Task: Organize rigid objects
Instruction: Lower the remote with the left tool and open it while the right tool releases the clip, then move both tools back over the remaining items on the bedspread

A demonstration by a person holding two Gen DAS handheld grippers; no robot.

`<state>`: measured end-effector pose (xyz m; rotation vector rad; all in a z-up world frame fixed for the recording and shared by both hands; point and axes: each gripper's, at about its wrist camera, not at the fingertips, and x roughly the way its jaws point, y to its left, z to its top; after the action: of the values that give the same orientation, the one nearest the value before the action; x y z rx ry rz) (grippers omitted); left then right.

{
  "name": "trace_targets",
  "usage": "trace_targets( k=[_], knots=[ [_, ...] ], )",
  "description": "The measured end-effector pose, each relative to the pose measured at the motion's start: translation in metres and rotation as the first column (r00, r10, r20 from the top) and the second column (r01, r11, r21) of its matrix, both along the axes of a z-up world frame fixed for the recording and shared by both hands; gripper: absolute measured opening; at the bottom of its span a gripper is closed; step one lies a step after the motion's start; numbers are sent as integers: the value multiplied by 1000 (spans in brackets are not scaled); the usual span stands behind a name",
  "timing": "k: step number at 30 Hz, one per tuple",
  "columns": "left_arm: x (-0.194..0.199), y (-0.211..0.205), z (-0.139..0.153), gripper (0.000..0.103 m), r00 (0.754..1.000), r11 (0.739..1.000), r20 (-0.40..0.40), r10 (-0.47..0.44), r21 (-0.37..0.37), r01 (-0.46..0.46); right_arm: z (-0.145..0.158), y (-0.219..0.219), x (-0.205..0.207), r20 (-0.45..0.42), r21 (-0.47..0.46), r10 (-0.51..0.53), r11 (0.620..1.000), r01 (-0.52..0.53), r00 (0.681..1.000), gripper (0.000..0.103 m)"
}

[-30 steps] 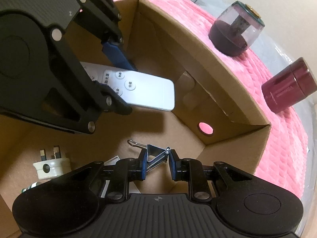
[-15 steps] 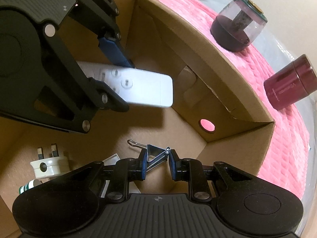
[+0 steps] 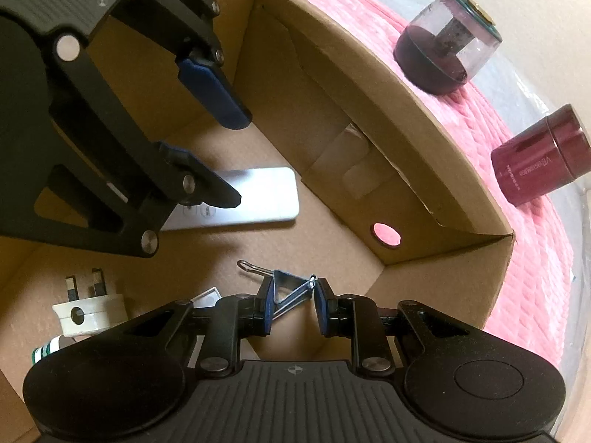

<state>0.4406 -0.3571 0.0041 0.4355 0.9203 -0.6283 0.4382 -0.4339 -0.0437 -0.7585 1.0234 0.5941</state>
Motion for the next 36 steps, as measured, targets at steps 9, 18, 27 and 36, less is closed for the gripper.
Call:
trace_targets(
  k=[9, 18, 27, 36],
  knots=[
    [-4, 4, 5, 34, 1000, 1000, 13, -1, -23, 1, 6, -3, -6, 27, 26, -20, 999, 19, 999, 20],
    [-25, 17, 36, 34, 998, 997, 65, 20, -71, -15, 38, -9, -30, 69, 68, -50, 997, 46, 996, 20],
    [-68, 49, 86, 35, 989, 986, 139, 53, -166, -30, 98, -11, -82, 187, 194, -159, 973, 123, 969, 24],
    [-132, 106, 125, 50, 972, 951, 213, 102, -307, -32, 150, 12, -154, 278, 349, -283, 920, 178, 918, 51]
  ],
)
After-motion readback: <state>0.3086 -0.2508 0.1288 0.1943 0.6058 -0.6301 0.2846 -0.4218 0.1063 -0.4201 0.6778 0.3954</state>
